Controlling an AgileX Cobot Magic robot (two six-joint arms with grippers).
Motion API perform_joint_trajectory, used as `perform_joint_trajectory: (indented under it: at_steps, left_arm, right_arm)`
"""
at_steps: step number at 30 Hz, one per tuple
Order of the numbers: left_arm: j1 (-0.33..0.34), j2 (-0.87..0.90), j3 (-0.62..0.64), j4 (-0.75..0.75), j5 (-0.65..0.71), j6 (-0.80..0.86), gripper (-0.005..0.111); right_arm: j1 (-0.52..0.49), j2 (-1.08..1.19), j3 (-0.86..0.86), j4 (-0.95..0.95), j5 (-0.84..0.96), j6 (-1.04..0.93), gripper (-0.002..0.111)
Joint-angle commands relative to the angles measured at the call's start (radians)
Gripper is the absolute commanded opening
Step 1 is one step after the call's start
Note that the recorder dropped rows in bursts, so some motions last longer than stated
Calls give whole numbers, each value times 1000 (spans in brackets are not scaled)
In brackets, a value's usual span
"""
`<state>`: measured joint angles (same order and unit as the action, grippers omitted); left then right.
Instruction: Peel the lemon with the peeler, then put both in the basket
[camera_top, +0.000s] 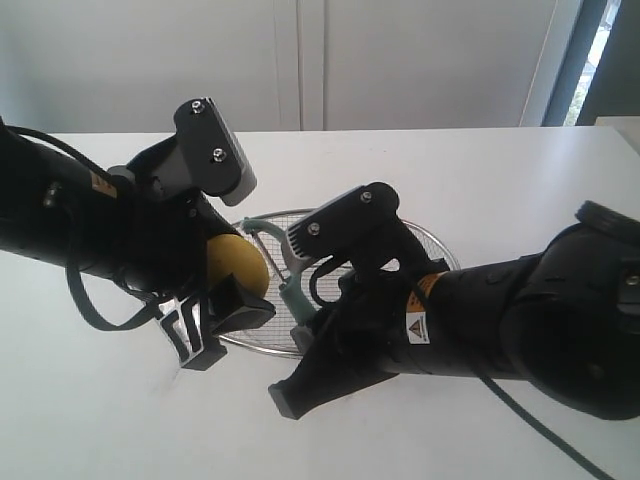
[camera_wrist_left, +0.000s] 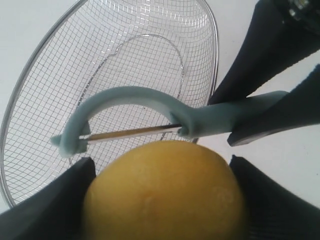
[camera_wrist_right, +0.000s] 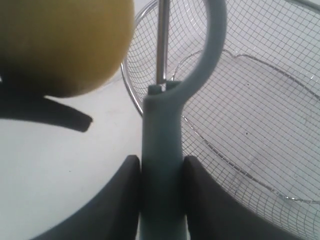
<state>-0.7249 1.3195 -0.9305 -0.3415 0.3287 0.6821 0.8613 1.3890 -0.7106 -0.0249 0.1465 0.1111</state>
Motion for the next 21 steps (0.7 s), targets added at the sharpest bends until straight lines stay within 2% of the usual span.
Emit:
perform_joint_trajectory:
  at_steps: [1,21]
  left_arm:
    - [-5,-4,-7,-9,-2,-9,0]
    - [-5,-4,-7,-2,0,-17,0]
  right_arm:
    - [6,-3,1,7,-11,3,0]
    - [34,-161,1,10,75,3,0]
